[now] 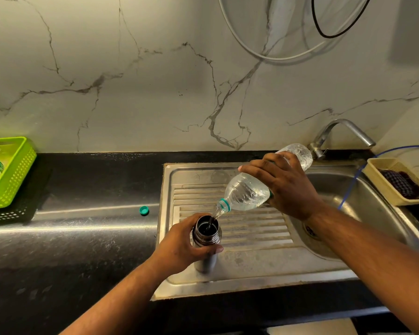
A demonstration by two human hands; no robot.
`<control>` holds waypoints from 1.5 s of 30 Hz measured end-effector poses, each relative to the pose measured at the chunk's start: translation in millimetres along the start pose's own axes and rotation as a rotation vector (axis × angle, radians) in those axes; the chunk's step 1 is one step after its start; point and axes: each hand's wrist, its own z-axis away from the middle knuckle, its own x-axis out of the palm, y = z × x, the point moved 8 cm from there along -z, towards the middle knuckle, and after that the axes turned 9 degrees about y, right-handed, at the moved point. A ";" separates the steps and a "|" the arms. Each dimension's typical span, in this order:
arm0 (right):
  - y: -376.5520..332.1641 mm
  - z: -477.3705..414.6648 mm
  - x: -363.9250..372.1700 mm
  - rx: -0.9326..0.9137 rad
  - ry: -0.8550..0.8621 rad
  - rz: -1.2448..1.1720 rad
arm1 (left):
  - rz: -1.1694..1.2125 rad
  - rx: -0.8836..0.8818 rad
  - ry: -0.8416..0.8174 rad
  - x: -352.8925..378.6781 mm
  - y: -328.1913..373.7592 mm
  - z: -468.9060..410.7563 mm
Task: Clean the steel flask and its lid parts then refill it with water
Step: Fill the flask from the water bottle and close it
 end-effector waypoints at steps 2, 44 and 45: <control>0.4 -0.1 -1.0 0.001 0.001 0.002 | 0.001 -0.003 0.000 0.1 -0.5 0.0; 3.4 -1.7 -7.8 0.008 0.013 0.017 | -0.015 0.009 0.008 1.2 -5.2 -0.1; 3.2 -1.5 -7.7 0.008 0.011 0.019 | -0.015 0.006 0.008 1.3 -5.4 -0.1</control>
